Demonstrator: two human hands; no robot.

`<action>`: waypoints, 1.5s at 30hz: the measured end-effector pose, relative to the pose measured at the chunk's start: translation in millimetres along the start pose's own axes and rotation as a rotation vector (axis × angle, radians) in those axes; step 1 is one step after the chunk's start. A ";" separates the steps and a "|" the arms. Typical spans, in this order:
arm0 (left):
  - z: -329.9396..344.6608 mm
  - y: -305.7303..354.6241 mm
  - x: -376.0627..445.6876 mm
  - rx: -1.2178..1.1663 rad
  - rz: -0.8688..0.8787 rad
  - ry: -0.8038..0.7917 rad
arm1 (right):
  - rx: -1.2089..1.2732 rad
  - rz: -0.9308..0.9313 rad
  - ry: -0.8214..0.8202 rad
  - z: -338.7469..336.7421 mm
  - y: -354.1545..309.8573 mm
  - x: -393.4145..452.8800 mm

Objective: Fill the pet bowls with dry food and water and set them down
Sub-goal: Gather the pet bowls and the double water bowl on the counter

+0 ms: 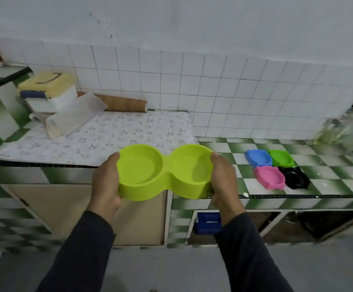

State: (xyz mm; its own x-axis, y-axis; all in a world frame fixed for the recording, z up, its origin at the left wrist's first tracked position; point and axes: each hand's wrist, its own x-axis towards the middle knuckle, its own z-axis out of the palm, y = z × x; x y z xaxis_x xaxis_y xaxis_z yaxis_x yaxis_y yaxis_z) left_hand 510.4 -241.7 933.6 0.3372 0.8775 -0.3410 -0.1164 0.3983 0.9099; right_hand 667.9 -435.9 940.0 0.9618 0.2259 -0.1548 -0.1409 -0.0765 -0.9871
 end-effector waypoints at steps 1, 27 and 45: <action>14.9 -5.8 -0.2 0.010 -0.009 -0.022 | 0.001 -0.003 0.027 -13.0 0.9 6.9; 418.2 -151.1 -3.8 0.276 -0.161 -0.535 | 0.088 0.067 0.611 -285.5 19.7 211.7; 613.9 -273.5 -43.6 0.370 -0.245 -0.729 | 0.187 0.162 0.744 -448.3 53.6 319.3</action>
State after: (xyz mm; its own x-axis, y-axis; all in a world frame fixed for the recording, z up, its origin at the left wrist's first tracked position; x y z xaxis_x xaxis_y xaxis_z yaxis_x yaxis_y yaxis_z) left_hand 1101.0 -552.8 844.7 0.8448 0.3362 -0.4163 0.3084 0.3299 0.8922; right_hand 1072.8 -803.2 856.4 0.8210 -0.4894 -0.2941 -0.2668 0.1266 -0.9554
